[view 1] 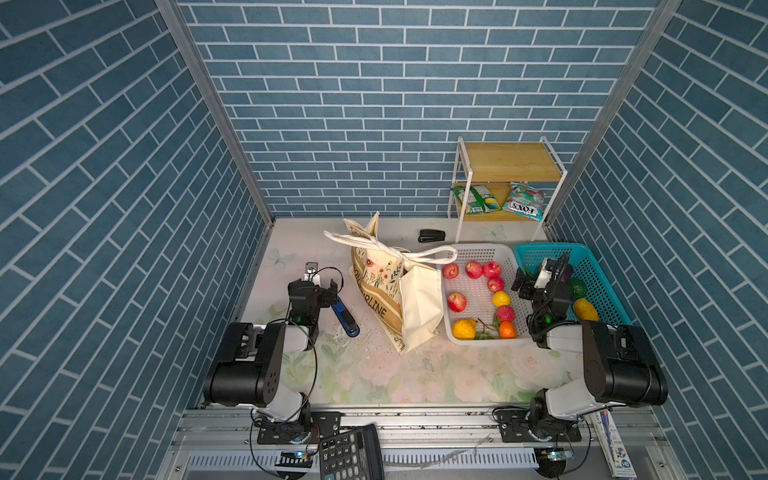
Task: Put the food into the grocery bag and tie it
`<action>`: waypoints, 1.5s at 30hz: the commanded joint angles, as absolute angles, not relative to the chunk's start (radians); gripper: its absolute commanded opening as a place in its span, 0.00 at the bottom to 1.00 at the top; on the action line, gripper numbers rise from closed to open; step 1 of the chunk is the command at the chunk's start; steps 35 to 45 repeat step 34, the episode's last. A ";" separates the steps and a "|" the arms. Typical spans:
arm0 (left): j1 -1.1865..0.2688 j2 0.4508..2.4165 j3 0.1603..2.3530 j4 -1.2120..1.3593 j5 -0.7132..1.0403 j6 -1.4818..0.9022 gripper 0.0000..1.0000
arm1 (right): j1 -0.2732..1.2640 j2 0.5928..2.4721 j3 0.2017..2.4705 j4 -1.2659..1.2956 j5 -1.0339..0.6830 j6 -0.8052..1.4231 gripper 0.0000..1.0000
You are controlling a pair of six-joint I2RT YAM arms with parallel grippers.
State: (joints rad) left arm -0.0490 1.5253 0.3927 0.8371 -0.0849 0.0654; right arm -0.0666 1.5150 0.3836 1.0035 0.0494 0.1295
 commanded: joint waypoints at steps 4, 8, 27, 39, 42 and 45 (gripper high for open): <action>-0.043 1.529 0.391 0.860 -0.075 0.077 1.00 | -0.068 1.542 0.396 0.861 -0.070 0.046 0.99; -0.043 1.529 0.391 0.859 -0.075 0.077 1.00 | -0.068 1.544 0.398 0.859 -0.074 0.044 0.99; -0.043 1.528 0.388 0.865 -0.074 0.077 1.00 | -0.068 1.546 0.399 0.859 -0.083 0.042 0.99; -0.043 1.526 0.388 0.863 -0.074 0.077 1.00 | -0.067 1.543 0.396 0.861 -0.077 0.042 0.99; -0.043 1.526 0.388 0.863 -0.074 0.077 1.00 | -0.067 1.543 0.396 0.861 -0.077 0.042 0.99; -0.043 1.526 0.388 0.863 -0.074 0.077 1.00 | -0.067 1.543 0.396 0.861 -0.077 0.042 0.99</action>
